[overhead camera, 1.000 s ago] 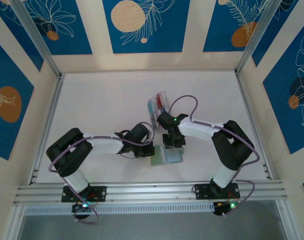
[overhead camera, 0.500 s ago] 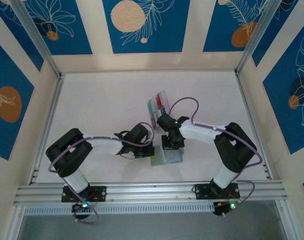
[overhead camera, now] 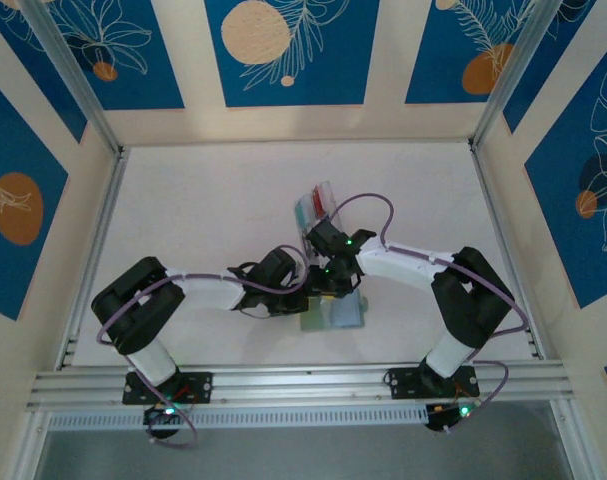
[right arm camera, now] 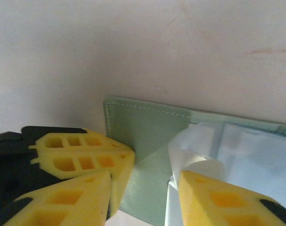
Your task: Put the credit cards into the card holder
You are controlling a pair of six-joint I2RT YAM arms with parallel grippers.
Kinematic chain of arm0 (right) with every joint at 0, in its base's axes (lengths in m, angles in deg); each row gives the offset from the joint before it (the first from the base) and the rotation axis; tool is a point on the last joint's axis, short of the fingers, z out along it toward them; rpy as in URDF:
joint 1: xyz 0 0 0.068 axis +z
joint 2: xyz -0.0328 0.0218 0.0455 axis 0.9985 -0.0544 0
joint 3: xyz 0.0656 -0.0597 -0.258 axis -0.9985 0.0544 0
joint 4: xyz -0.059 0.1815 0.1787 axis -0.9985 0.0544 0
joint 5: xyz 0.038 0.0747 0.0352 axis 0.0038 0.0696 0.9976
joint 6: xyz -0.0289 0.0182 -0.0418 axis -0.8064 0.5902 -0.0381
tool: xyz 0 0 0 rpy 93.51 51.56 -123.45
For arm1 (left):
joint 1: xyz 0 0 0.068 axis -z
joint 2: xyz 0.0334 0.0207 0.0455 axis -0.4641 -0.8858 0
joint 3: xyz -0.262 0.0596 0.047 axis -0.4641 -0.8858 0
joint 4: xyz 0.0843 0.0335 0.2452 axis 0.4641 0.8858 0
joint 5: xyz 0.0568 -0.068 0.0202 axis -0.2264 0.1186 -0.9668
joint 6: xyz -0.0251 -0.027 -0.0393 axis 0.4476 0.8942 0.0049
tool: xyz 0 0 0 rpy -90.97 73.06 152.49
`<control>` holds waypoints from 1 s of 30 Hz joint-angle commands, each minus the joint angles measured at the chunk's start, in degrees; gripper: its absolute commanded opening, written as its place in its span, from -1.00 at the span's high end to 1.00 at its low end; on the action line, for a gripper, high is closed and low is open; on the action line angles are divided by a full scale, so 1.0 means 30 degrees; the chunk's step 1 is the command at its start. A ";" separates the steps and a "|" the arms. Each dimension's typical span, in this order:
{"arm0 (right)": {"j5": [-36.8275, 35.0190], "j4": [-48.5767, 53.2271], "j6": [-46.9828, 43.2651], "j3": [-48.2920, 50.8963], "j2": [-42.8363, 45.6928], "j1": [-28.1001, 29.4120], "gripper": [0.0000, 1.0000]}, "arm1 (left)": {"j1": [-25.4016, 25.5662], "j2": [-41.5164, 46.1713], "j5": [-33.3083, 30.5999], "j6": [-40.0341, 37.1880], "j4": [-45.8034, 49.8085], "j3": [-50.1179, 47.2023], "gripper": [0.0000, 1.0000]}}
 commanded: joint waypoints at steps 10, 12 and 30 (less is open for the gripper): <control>0.4026 -0.2874 0.2779 0.2849 0.3592 0.0196 -0.32 | 0.0338 -0.0886 0.0037 0.0794 0.0380 -0.1138 0.97; 0.2919 -0.1096 0.2935 0.2663 0.3927 0.0316 -0.33 | 0.0342 -0.0914 0.0008 0.0820 0.0321 -0.1139 0.97; -0.2329 0.4363 0.1693 0.2562 0.5540 0.0047 -0.09 | 0.0327 -0.1066 0.0133 0.0786 0.0145 -0.1255 0.97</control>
